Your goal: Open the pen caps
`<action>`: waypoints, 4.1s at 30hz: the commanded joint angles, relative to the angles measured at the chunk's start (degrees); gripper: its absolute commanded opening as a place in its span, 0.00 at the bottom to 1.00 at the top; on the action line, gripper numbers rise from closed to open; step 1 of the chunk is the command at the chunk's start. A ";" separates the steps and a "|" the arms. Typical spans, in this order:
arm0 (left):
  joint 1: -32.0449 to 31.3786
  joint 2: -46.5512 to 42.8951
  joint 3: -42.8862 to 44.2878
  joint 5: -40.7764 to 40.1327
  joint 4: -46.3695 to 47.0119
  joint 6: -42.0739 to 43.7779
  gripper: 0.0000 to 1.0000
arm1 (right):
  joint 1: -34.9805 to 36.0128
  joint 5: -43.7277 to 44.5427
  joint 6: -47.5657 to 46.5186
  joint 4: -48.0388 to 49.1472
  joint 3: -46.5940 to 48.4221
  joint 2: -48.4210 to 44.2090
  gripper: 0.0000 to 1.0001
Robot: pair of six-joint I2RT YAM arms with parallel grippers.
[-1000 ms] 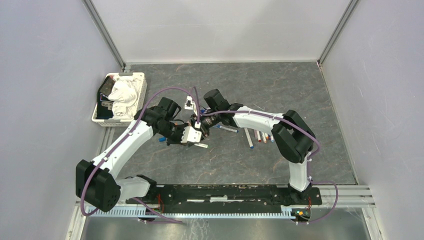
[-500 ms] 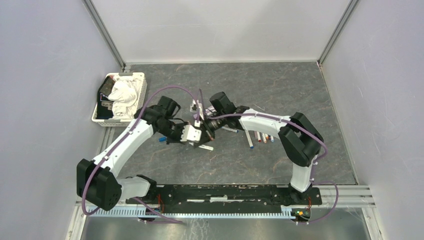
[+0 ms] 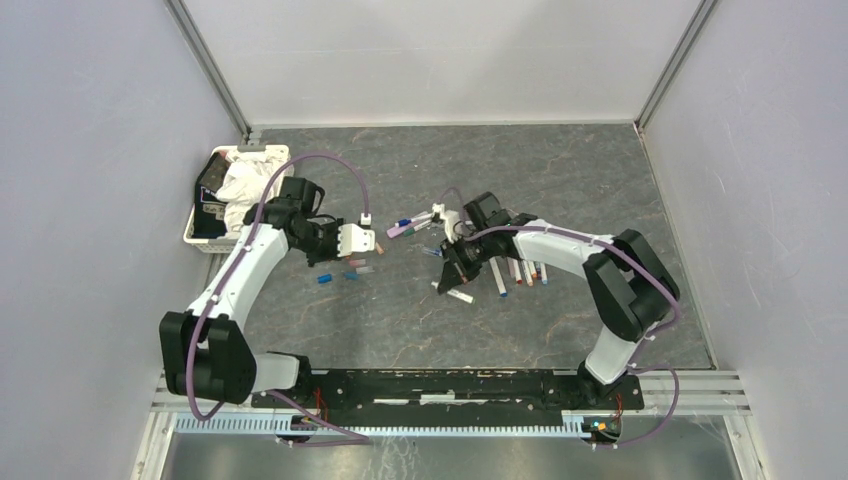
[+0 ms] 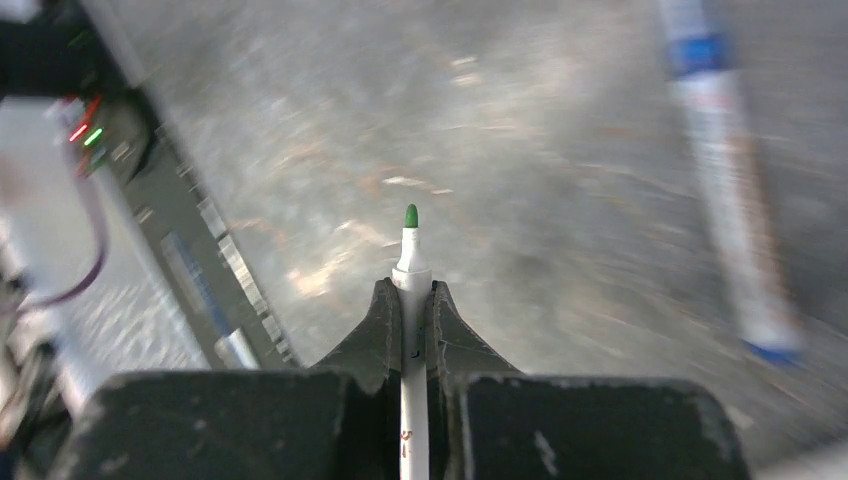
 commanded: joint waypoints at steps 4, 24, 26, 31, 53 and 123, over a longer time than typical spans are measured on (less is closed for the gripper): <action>0.12 2.36 -10.25 0.51 11.40 -4.05 0.02 | -1.38 34.20 11.30 9.15 -4.62 -8.74 0.00; 0.12 7.13 -11.86 -0.28 17.37 -10.37 0.53 | 4.10 62.18 17.86 14.87 -9.35 -3.21 0.01; 0.19 6.76 -10.02 0.98 15.21 -11.05 0.60 | 4.04 63.39 17.91 15.31 -10.24 -2.72 0.03; 0.30 4.54 -5.13 3.46 11.37 -13.85 0.63 | 4.03 66.25 17.12 14.41 -11.05 -1.23 0.09; 0.65 0.19 15.55 9.91 -3.63 -20.32 0.99 | 4.02 66.35 10.00 12.83 -9.61 -12.01 0.52; -5.97 -1.86 9.98 17.89 -13.08 -1.87 0.98 | 4.58 -10.42 -6.15 2.78 11.92 0.24 0.00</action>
